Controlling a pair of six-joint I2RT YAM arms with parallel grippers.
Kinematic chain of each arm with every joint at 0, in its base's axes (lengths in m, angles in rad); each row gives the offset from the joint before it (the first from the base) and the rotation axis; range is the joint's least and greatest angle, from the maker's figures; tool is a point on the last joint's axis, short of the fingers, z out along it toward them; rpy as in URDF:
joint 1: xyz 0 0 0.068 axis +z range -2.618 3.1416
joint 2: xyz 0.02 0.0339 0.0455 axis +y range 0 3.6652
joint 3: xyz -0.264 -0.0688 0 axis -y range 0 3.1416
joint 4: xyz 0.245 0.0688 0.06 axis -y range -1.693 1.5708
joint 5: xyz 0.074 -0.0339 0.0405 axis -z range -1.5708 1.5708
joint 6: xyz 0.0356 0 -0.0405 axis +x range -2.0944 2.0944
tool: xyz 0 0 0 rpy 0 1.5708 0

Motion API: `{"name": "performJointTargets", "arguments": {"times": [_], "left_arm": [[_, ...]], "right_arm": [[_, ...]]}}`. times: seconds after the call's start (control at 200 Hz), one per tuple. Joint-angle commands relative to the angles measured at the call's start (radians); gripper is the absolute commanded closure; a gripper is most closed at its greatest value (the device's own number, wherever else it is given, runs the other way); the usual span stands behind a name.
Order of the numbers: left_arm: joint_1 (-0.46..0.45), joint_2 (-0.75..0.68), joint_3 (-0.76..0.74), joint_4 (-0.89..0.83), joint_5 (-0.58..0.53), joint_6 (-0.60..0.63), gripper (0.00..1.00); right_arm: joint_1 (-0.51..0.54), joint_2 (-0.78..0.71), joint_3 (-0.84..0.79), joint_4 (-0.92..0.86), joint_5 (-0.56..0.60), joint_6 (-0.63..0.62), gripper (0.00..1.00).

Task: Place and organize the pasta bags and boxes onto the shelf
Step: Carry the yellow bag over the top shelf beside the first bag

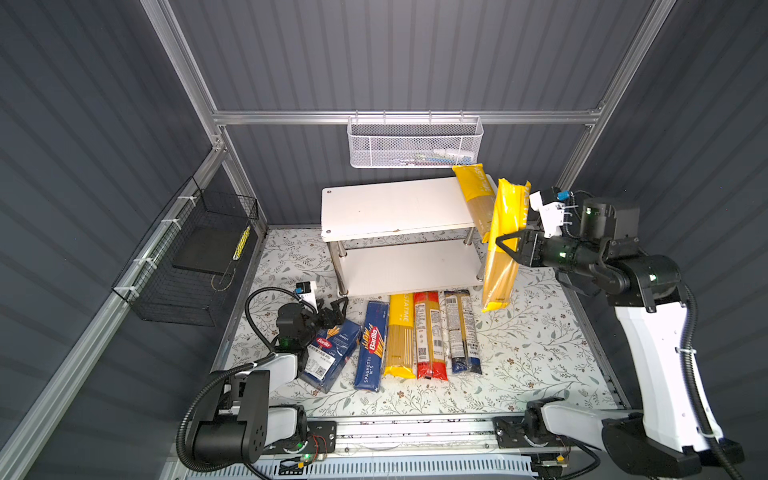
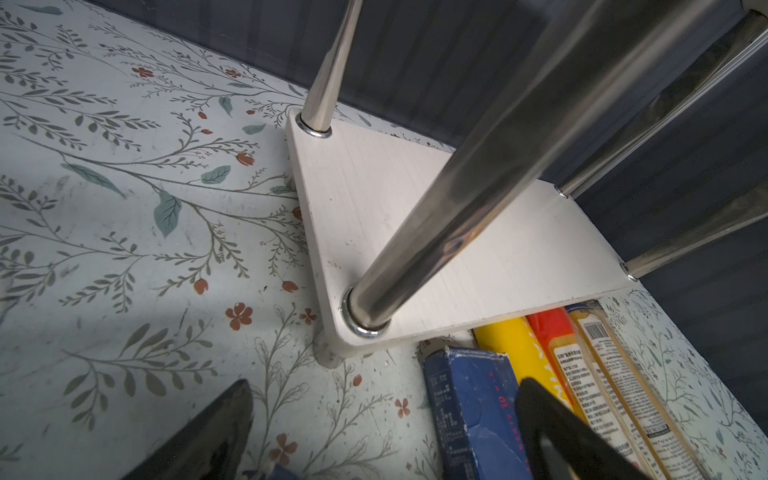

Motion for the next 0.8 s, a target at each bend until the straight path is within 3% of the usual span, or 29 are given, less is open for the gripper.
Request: {"name": "performJointTargets", "arguments": {"times": [0.0,0.365,0.795], "left_arm": [[-0.018,0.026,-0.001,-0.079,0.033,-0.012,0.01],[-0.018,0.023,-0.005,-0.077,0.032,-0.013,0.01],[-0.019,0.024,-0.004,-0.077,0.036,-0.014,0.01]], "right_arm": [[0.036,0.028,0.097,0.115,-0.029,-0.007,0.95],[0.098,0.236,0.304,0.12,-0.052,0.008,0.94],[0.12,0.42,0.43,0.22,-0.067,0.03,0.94]]}}
